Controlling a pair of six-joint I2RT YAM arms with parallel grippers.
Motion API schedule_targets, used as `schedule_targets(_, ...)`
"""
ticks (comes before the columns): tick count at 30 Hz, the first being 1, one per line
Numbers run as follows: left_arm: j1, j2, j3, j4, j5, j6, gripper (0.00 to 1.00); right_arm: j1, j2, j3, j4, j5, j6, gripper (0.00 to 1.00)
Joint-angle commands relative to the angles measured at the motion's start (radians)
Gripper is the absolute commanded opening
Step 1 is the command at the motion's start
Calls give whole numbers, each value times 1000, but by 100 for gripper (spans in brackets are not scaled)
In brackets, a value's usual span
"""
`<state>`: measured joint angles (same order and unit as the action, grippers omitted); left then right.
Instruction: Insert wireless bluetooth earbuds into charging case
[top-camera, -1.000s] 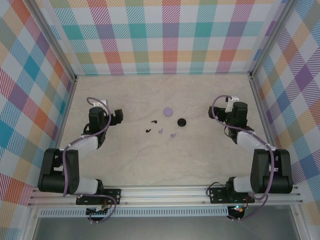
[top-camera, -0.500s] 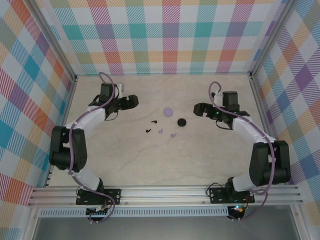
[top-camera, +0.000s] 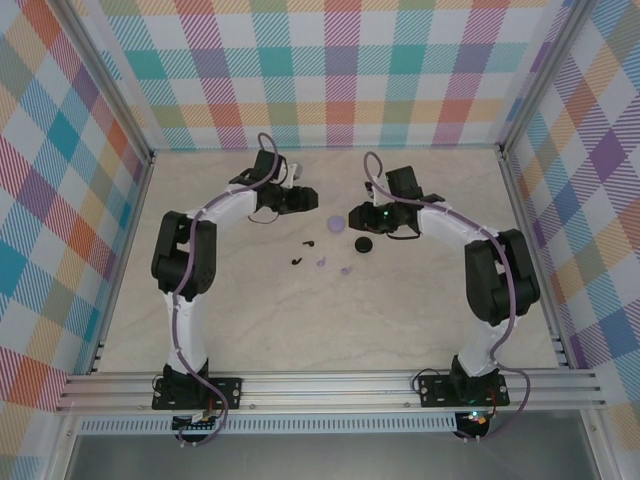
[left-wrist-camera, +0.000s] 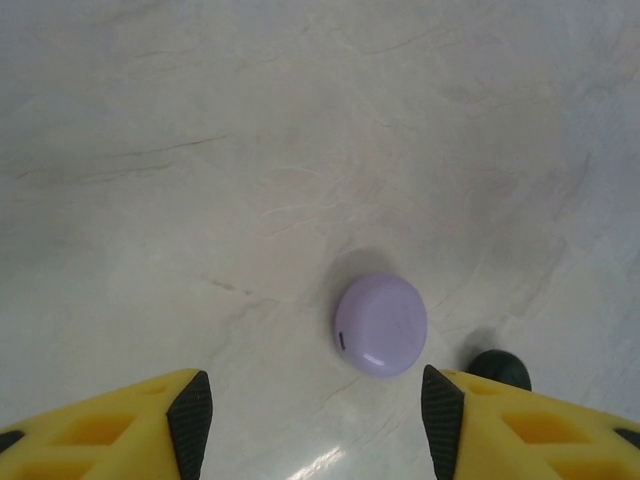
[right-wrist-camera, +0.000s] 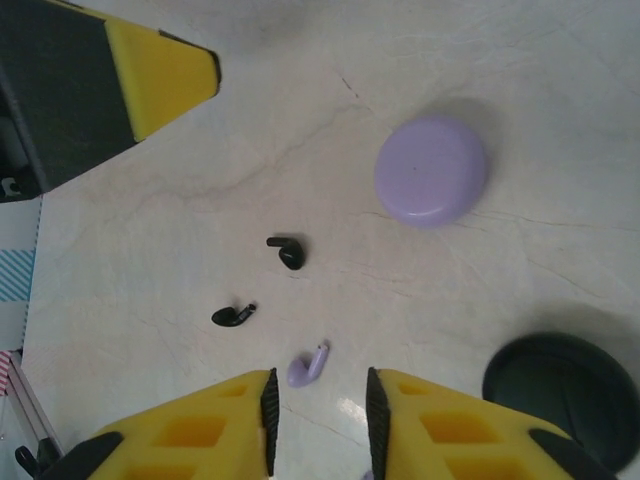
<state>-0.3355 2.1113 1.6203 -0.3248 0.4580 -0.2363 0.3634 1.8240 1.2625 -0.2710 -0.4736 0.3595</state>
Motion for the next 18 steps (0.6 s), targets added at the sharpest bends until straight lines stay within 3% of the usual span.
schedule_targets(1,-13,59,92,-69,50,-21,57,11,64,72,-70,-9,40,28)
schedule_targets(18,-32,253,292,-144,188,-45,48,26,326,338,-243,-40,58,21)
